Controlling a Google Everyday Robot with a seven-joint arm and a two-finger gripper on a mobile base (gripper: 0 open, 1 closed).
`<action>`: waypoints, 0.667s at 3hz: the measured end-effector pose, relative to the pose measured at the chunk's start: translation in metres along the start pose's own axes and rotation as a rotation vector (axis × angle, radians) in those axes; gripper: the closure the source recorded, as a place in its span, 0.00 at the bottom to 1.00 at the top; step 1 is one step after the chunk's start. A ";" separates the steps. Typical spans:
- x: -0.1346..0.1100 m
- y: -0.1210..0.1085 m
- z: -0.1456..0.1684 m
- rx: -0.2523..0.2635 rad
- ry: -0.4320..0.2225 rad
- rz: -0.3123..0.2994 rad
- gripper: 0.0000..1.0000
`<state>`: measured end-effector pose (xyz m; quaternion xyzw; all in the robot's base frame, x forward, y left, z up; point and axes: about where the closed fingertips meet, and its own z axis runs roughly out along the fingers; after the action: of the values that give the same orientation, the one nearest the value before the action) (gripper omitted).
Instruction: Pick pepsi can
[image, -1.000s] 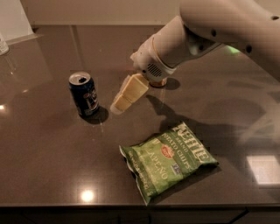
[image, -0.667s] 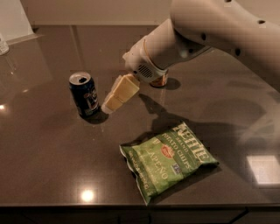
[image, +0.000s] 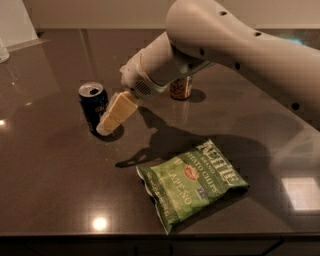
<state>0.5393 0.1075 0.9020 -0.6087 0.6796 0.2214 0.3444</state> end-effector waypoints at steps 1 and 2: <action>-0.003 0.007 0.021 -0.034 -0.003 -0.010 0.00; -0.009 0.010 0.034 -0.055 -0.013 -0.018 0.00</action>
Offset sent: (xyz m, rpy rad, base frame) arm -0.0010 0.0437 -0.0232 0.0229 0.0328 0.0707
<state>0.5359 0.1393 0.8850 -0.6225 0.6656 0.2409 0.3339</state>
